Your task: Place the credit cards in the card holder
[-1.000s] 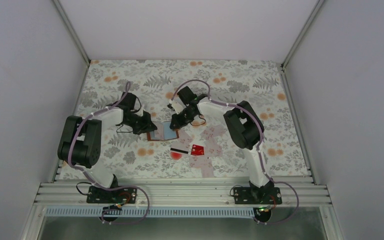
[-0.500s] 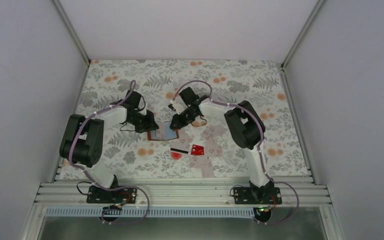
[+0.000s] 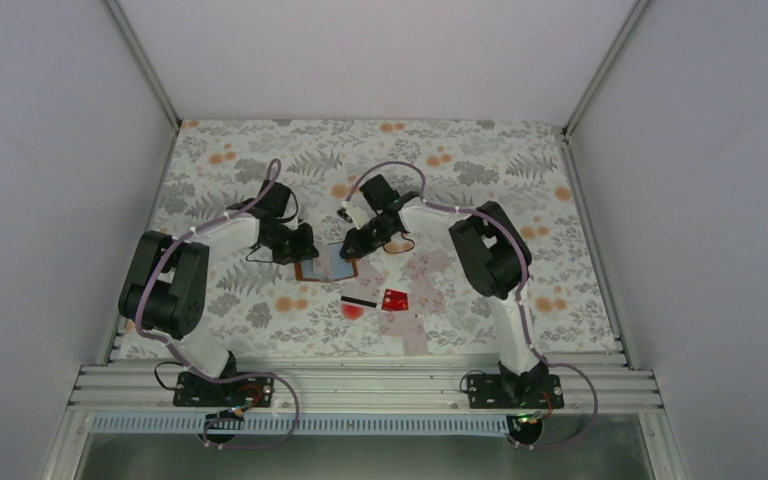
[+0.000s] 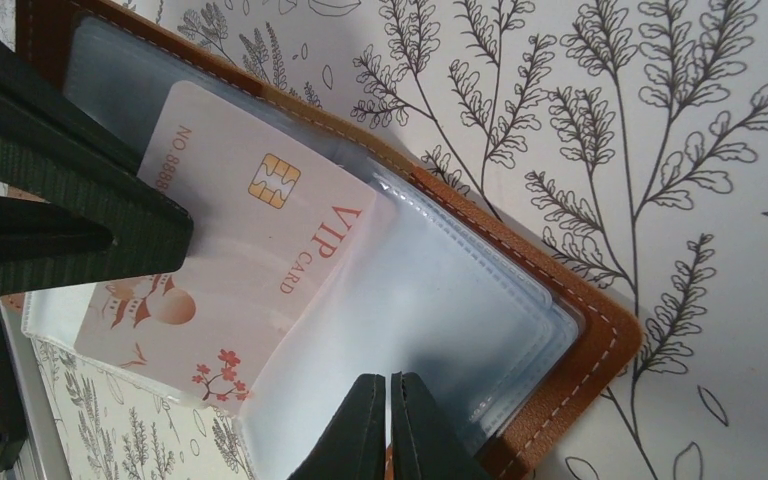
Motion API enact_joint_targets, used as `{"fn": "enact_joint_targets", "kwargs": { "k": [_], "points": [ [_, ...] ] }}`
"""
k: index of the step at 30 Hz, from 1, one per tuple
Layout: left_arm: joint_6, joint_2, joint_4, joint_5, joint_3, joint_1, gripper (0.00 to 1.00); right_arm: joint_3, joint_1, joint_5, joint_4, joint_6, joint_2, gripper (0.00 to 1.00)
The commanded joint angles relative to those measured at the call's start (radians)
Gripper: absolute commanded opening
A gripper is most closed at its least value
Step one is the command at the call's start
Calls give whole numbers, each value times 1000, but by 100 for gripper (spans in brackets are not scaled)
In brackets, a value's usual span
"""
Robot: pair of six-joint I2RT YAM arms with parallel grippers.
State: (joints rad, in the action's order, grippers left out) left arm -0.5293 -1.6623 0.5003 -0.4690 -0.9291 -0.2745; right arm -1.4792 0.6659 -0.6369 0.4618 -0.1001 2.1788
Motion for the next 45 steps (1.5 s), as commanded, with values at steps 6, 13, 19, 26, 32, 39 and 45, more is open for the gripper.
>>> {"fn": "enact_joint_targets", "kwargs": {
  "k": [6,13,19,26,32,39,45],
  "points": [
    [27,-2,33,171,-27,-47,2,40,-3,28,41,11,-13,4],
    [34,-6,66,225,-57,-76,2,57,-3,26,34,5,-23,4],
    [-80,2,37,159,20,-79,2,63,-3,26,27,-7,-25,4],
    [-144,8,44,140,59,-78,2,75,-3,27,24,-16,-27,4],
    [-169,6,73,144,60,-76,2,90,-3,31,19,-18,-29,4],
    [-195,-2,77,132,78,-75,2,97,-3,30,13,-19,-31,4],
    [-190,-57,30,85,75,-78,2,94,-3,19,9,-20,-29,4]
  ]
}}
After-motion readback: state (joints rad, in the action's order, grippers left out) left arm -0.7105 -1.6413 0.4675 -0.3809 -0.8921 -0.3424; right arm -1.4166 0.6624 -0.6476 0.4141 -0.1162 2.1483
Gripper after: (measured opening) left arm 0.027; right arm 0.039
